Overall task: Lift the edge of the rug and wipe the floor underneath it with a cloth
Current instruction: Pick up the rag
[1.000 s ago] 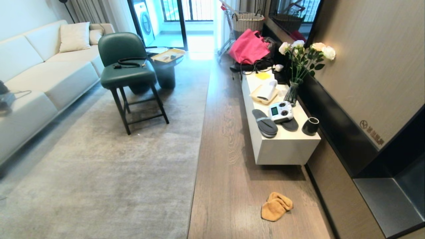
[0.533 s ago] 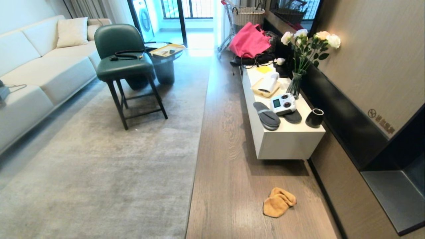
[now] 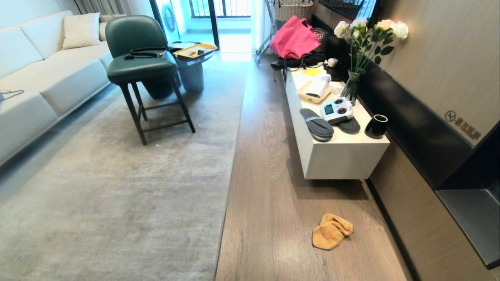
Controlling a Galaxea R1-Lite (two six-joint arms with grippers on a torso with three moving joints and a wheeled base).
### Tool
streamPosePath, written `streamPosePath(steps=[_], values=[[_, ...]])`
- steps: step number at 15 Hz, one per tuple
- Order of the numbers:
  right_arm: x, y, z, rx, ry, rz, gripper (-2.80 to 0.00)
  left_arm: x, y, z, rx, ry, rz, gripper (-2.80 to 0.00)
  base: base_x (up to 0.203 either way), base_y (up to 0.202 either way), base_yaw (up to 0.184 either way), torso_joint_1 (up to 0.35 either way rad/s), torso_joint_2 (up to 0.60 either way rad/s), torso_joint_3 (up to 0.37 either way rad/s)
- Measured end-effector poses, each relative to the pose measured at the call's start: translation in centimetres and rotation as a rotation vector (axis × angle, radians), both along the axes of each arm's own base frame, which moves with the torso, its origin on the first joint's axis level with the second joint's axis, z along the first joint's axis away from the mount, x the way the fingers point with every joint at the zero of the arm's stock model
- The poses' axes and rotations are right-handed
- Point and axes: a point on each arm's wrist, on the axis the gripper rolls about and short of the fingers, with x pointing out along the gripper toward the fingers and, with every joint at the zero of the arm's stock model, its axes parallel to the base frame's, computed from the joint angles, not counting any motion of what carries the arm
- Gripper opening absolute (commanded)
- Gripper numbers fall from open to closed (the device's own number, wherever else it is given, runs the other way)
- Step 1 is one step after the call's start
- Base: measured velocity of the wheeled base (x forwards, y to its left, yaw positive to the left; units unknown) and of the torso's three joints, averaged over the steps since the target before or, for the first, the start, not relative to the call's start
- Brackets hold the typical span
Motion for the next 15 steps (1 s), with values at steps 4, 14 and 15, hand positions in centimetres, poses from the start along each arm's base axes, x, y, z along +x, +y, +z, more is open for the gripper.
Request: streamPosePath(steps=[4, 14, 15], values=[[0.00, 0.00, 0.00, 0.000, 0.000, 0.000, -2.80, 0.00, 0.00, 0.00, 0.000, 0.000, 0.000, -2.80, 0.000, 0.000, 0.000, -0.008, 0.43, 0.432], [0.00, 0.00, 0.00, 0.000, 0.000, 0.000, -2.80, 0.00, 0.00, 0.00, 0.000, 0.000, 0.000, -2.80, 0.000, 0.000, 0.000, 0.006, 0.10, 0.119], [0.00, 0.00, 0.00, 0.000, 0.000, 0.000, -2.80, 0.00, 0.00, 0.00, 0.000, 0.000, 0.000, -2.80, 0.000, 0.000, 0.000, 0.000, 0.00, 0.000]])
